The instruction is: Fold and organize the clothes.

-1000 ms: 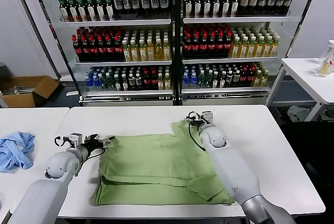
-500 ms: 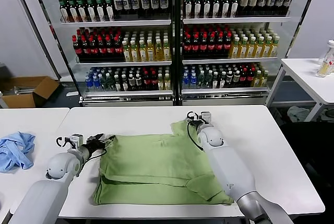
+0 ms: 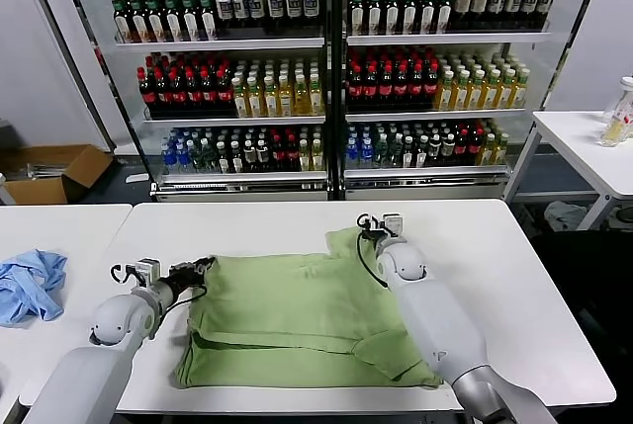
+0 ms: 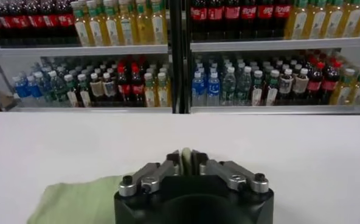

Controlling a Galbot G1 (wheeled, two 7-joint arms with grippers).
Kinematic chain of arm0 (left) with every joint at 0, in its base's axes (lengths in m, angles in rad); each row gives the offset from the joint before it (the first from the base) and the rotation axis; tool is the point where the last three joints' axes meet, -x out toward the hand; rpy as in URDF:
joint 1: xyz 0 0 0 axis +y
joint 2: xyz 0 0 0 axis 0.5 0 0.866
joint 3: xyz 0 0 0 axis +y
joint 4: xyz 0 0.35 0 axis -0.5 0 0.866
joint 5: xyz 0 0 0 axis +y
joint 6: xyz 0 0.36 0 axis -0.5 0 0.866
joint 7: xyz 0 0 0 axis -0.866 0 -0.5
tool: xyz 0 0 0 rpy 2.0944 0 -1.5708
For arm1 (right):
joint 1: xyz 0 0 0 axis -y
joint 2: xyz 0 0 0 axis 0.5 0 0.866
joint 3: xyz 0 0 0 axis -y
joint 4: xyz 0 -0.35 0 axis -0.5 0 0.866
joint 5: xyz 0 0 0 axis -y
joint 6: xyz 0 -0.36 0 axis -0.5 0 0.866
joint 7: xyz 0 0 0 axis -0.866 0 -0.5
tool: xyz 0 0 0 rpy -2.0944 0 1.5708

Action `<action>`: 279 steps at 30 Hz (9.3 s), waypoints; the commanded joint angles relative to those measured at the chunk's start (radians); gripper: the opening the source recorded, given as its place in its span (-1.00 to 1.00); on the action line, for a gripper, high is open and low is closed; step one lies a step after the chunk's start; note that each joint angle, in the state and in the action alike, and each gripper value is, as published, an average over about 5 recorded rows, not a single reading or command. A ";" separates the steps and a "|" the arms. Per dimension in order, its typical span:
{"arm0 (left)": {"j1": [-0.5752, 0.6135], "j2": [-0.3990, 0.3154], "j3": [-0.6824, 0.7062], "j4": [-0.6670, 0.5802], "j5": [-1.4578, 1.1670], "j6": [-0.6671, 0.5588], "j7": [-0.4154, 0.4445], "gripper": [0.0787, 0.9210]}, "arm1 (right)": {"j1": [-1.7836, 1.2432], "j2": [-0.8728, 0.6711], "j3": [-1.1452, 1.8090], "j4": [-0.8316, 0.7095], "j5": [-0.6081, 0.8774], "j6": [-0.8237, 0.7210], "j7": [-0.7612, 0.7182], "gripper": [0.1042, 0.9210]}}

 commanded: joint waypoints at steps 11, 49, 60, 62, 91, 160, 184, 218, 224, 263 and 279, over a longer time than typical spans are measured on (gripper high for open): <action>0.209 0.094 -0.087 -0.279 -0.155 -0.075 -0.061 -0.99 | -0.305 -0.274 0.078 0.751 0.203 -0.108 0.076 -0.99; 0.601 0.092 -0.286 -0.551 -0.066 0.031 -0.044 -0.99 | -0.997 -0.375 0.343 1.199 0.046 -0.088 0.062 -0.99; 0.608 0.077 -0.316 -0.551 -0.057 0.054 -0.037 -0.99 | -1.028 -0.380 0.366 1.168 0.011 -0.066 0.058 -0.99; 0.606 0.074 -0.318 -0.548 -0.057 0.054 -0.037 -0.99 | -1.030 -0.379 0.363 1.163 0.008 -0.063 0.058 -0.99; 0.720 -0.115 -0.205 -0.766 -0.023 -0.064 -0.588 0.38 | -1.085 -0.377 0.420 1.290 -0.059 -0.078 0.084 0.16; 0.718 -0.147 -0.149 -0.991 -0.033 0.086 -0.580 -0.96 | -1.056 -0.353 0.419 1.258 -0.121 -0.082 0.090 0.76; 0.482 -0.249 0.064 -0.785 -0.148 0.062 -0.563 -0.96 | -1.096 -0.329 0.453 1.271 -0.151 -0.094 0.104 0.76; 0.688 -0.177 -0.243 -0.680 0.170 0.013 -0.470 0.49 | -1.018 -0.305 0.413 1.253 -0.153 -0.101 0.091 0.76; 0.673 -0.200 -0.239 -0.654 0.134 0.036 -0.478 0.75 | -1.028 -0.318 0.426 1.253 -0.152 -0.094 0.085 0.76; 0.640 -0.220 -0.244 -0.588 -0.097 -0.062 -0.352 -0.39 | -1.029 -0.327 0.430 1.243 -0.147 -0.085 0.078 0.76; 0.715 0.072 -0.924 -0.754 -0.730 0.089 -0.396 -0.95 | -1.004 -0.334 0.427 1.240 -0.144 -0.094 0.080 0.76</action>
